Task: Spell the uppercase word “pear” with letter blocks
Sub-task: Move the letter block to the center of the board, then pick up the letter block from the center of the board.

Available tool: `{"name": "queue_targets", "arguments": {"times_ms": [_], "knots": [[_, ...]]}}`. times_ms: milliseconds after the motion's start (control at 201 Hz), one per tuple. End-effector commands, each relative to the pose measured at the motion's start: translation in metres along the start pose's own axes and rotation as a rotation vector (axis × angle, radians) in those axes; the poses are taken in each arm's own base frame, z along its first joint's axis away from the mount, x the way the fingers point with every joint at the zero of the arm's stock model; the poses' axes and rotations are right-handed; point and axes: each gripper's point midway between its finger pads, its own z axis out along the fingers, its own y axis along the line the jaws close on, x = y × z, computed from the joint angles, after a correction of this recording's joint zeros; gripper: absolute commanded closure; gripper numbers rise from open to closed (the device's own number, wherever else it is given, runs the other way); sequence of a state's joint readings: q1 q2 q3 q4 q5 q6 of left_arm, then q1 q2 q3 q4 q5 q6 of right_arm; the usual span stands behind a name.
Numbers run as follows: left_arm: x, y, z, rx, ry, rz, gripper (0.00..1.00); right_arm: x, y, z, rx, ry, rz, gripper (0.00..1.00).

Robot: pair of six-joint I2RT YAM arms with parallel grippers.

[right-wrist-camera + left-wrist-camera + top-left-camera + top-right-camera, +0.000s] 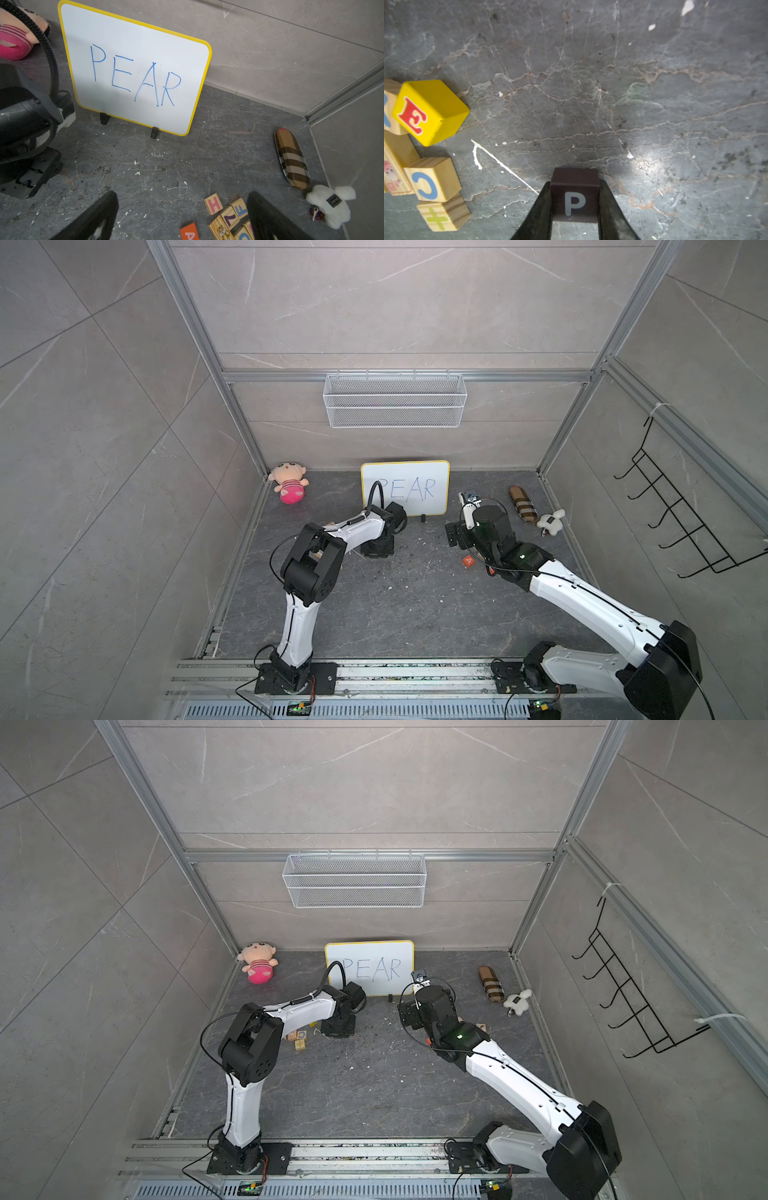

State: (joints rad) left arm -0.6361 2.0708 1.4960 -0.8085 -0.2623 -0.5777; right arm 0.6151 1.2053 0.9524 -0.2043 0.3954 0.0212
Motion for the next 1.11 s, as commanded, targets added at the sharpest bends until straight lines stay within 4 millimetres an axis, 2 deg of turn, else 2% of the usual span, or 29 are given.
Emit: {"name": "queue_targets", "arguments": {"times_ms": [0, 45, 115, 179, 234, 319, 354, 378, 393, 568, 812, 881, 1036, 1071, 1100], "knots": [[-0.003, 0.0, -0.011, 0.004, -0.005, -0.009, 0.54, -0.005, 0.003, -0.001, -0.013, -0.012, -0.015, 0.01], [-0.004, 0.0, -0.013, 0.007, -0.01, -0.007, 0.42, -0.006, 0.003, -0.002, -0.015, -0.016, -0.011, 0.01], [-0.006, 0.0, -0.016, 0.01, -0.025, -0.009, 0.38, -0.005, 0.004, -0.003, -0.021, -0.017, -0.011, 0.01], [-0.006, 0.001, -0.017, 0.013, -0.03, -0.012, 0.3, -0.005, 0.004, -0.004, -0.024, -0.017, -0.009, 0.01], [-0.006, 0.001, -0.018, 0.013, -0.03, -0.01, 0.27, -0.004, 0.004, -0.004, -0.024, -0.014, -0.01, 0.01], [-0.007, 0.001, -0.021, 0.015, -0.036, -0.01, 0.13, -0.003, 0.004, -0.004, -0.023, -0.013, -0.01, 0.01], [-0.008, 0.002, -0.024, 0.018, -0.043, -0.011, 0.1, -0.004, 0.004, -0.004, -0.023, -0.013, -0.009, 0.01], [-0.009, 0.003, -0.026, 0.018, -0.049, -0.01, 0.01, -0.005, 0.004, -0.005, -0.025, -0.015, -0.009, 0.01], [-0.009, 0.003, -0.028, 0.018, -0.053, -0.011, 0.0, -0.004, 0.004, -0.004, -0.025, -0.013, -0.01, 0.01], [-0.018, 0.007, -0.056, 0.046, -0.12, -0.009, 0.0, -0.005, 0.006, -0.002, -0.03, -0.013, -0.011, 0.01], [-0.031, 0.015, -0.114, 0.11, -0.216, -0.001, 0.0, -0.008, 0.009, -0.001, -0.039, -0.015, -0.008, 0.01], [-0.031, 0.024, -0.128, 0.109, -0.235, -0.004, 0.01, -0.008, 0.01, -0.001, -0.04, -0.016, -0.008, 0.01], [-0.034, 0.053, -0.137, 0.099, -0.252, -0.007, 0.14, -0.007, 0.012, 0.001, -0.046, -0.014, -0.012, 0.01], [-0.034, 0.061, -0.135, 0.098, -0.25, -0.004, 0.19, -0.008, 0.013, 0.001, -0.048, -0.014, -0.014, 0.01], [-0.034, 0.068, -0.131, 0.099, -0.242, 0.003, 0.27, -0.009, 0.014, 0.001, -0.048, -0.015, -0.015, 0.01]]}}
